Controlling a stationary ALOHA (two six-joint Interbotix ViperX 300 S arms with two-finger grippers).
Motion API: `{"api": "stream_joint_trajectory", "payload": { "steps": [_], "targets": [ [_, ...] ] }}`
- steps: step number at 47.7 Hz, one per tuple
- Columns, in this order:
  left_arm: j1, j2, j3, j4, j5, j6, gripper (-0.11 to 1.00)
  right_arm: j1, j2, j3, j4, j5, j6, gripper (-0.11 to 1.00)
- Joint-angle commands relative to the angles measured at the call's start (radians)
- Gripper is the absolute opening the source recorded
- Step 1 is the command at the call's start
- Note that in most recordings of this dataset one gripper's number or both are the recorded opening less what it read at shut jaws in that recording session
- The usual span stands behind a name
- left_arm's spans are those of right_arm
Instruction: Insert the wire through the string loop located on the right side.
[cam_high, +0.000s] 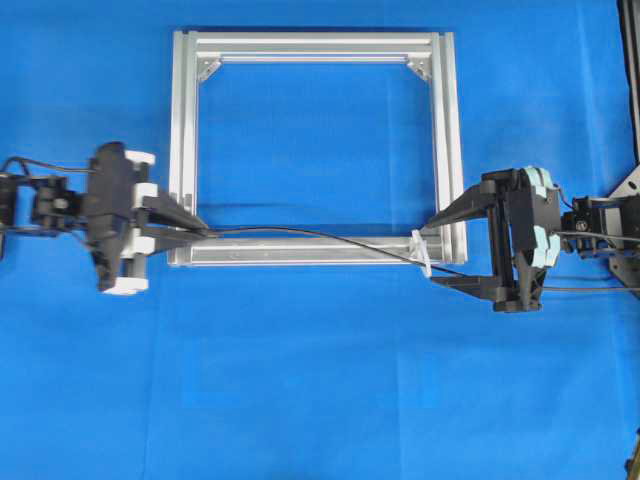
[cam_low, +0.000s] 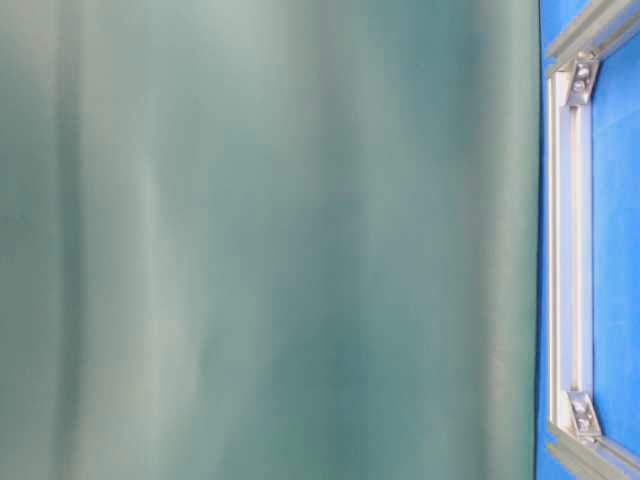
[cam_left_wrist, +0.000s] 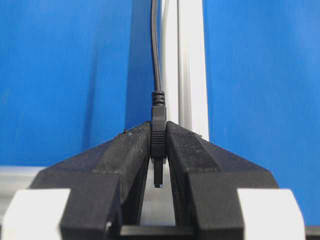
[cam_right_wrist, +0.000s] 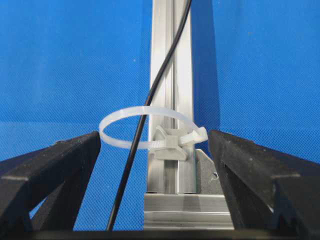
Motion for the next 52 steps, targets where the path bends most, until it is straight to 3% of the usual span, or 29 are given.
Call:
{"api": "stream_joint_trajectory", "payload": {
  "steps": [1, 13, 45, 47, 52],
  "targets": [
    [-0.009, -0.071, 0.046, 0.002, -0.025, 0.000, 0.08, 0.003, -0.006, -0.017, 0.002, 0.000, -0.002, 0.95],
    [-0.038, -0.166, 0.130, 0.002, -0.003, 0.002, 0.08, 0.003, -0.006, -0.017, 0.002, 0.011, -0.002, 0.95],
    [-0.029, -0.167, 0.132, 0.003, 0.117, 0.014, 0.09, 0.003, -0.005, -0.017, 0.002, 0.023, -0.002, 0.95],
    [-0.029, -0.167, 0.132, 0.002, 0.117, 0.012, 0.13, 0.003, -0.005, -0.017, 0.002, 0.025, -0.002, 0.95],
    [-0.029, -0.167, 0.133, 0.002, 0.126, 0.008, 0.43, 0.003, -0.006, -0.017, 0.003, 0.023, -0.002, 0.95]
  ]
}}
